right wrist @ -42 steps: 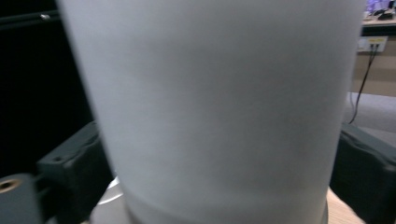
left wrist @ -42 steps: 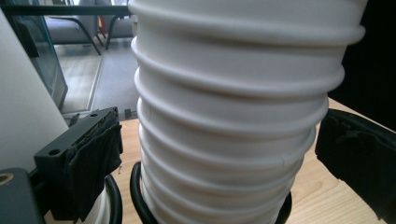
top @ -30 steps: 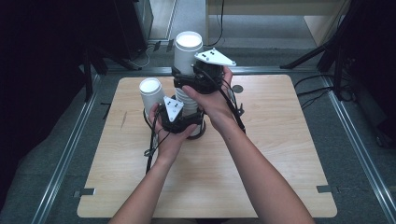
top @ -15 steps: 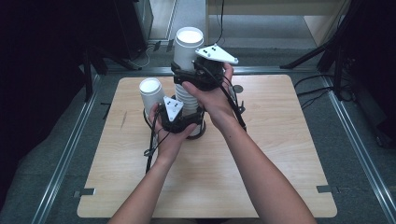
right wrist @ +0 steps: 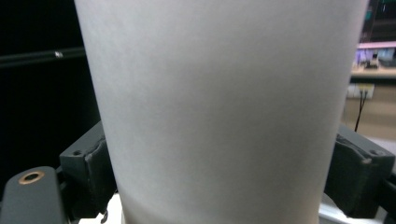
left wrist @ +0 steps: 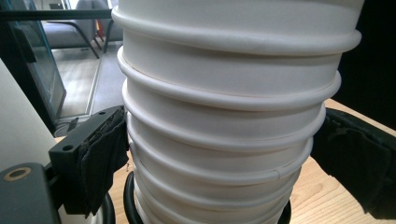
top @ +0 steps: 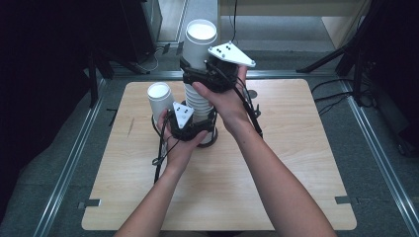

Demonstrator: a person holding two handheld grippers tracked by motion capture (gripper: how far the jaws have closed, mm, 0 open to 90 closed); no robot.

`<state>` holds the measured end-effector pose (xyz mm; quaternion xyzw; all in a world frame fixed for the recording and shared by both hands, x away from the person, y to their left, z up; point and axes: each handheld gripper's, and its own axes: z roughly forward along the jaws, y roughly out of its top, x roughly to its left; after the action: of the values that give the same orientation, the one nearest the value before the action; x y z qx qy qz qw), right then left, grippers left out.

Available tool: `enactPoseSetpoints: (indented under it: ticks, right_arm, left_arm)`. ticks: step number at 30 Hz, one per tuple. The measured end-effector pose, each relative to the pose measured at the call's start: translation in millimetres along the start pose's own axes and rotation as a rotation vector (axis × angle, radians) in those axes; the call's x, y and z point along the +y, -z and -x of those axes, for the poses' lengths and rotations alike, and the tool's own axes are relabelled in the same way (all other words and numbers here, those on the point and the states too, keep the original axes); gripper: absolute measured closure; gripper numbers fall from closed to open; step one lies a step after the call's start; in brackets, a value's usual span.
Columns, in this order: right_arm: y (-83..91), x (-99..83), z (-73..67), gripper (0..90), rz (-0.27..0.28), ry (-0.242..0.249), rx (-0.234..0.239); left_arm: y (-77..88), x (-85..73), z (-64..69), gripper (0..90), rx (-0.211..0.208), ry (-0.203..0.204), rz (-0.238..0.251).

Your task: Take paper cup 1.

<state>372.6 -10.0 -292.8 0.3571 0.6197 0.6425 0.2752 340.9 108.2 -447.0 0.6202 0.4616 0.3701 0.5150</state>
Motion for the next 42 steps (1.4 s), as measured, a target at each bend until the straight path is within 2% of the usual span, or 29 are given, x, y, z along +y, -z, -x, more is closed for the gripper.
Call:
enactPoseSetpoints:
  ticks: [3, 12, 22, 30, 34, 42]
  right_arm:
    - [2.7, 4.2, 0.8, 12.5, 0.052, -0.019, 0.007]
    - [10.7, 13.4, -4.3, 13.2, 0.107, -0.008, 0.006]
    - [25.1, 29.3, -2.1, 13.5, 0.172, -0.037, 0.014]
    - [38.2, 37.2, 3.9, 13.4, 0.188, -0.036, 0.013]
    - [49.5, 39.4, 10.0, 13.4, 0.191, -0.032, 0.022]
    - [66.7, 38.7, 22.8, 13.3, 0.196, -0.021, 0.010]
  left_arm:
    - [0.2, -0.1, -0.7, 5.5, -0.004, -0.002, 0.000]
    - [0.4, 0.1, -0.8, 5.6, -0.005, 0.000, -0.001]
    - [0.2, -0.9, -0.4, 5.5, -0.002, -0.001, 0.001]
    - [0.2, -1.3, -0.4, 5.5, -0.002, -0.001, 0.005]
    - [0.2, -1.3, -0.5, 5.4, -0.002, -0.001, 0.005]
    - [0.1, -1.5, -0.2, 5.5, -0.001, -0.003, 0.010]
